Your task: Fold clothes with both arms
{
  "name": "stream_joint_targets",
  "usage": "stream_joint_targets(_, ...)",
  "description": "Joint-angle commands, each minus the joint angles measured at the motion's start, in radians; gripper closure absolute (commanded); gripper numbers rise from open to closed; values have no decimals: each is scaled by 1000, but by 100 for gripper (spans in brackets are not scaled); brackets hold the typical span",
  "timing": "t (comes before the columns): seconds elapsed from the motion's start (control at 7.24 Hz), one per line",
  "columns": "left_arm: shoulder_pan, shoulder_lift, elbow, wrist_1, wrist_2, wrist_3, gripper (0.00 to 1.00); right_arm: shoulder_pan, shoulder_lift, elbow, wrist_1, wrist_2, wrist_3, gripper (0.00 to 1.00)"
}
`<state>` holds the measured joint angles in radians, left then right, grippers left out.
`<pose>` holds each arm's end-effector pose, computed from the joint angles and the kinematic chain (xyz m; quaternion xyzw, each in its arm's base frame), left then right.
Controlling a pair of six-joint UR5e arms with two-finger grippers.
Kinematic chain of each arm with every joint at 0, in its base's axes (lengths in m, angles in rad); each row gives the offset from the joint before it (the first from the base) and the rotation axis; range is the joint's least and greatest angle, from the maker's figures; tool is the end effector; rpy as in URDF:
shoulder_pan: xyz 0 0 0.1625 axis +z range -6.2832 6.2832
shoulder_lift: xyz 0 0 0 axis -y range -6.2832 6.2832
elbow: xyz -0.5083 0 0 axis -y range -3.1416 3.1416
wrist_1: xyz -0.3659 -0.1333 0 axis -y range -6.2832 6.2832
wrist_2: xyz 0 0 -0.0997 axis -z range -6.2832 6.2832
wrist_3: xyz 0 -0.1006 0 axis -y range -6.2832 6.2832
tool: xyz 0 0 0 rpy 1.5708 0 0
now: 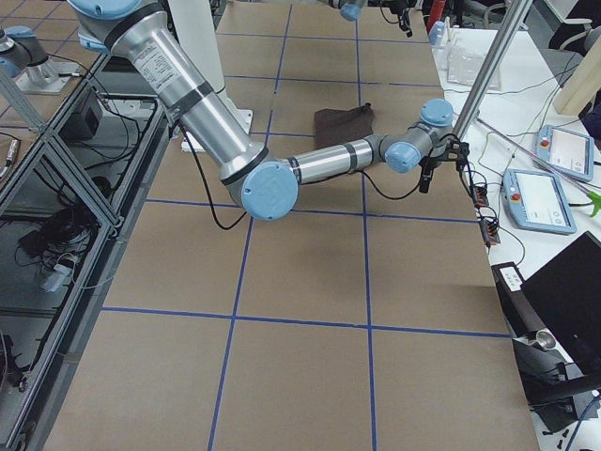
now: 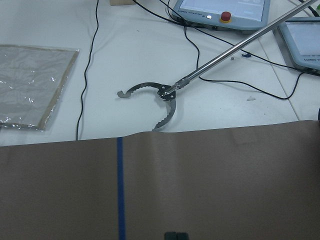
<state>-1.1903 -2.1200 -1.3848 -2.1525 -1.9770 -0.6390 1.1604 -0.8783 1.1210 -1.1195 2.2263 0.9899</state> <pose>0.1882 -0.7224 0.4394 0.3014 0.3743 -0.0214 0.8767 -0.2561 -0.7690 0.4633 0.0512 -0.4390 0.1495 0.8845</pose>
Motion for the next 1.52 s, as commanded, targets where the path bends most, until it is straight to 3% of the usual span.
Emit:
stream_joint_targets(0.0,-242,106,-28,37,-304,300,66,128,-80,3,-91,15,-413,0)
stream_joint_targets(0.14,-241,91,-23,113,-327,361,1,174,-88,-1,-136,27,-535,0)
stream_joint_targets(0.28,-239,66,-32,196,-329,370,0,202,-88,5,-188,50,-607,0)
stream_joint_targets(0.69,-247,87,-225,521,-329,453,0,220,-96,2,-226,108,-634,0)
stream_joint_targets(0.83,-252,113,-205,536,-327,578,0,249,-100,6,-271,156,-651,0)
stream_joint_targets(0.97,-273,103,-139,536,-327,617,0,272,-105,8,-349,158,-719,0)
stream_joint_targets(1.1,-275,104,-135,571,-327,618,0,285,-111,11,-424,154,-829,0)
stream_joint_targets(1.24,-275,120,-185,638,-326,618,0,262,-126,16,-439,145,-868,0)
stream_joint_targets(1.38,-272,215,-298,675,-330,605,0,249,-163,64,-439,144,-870,0)
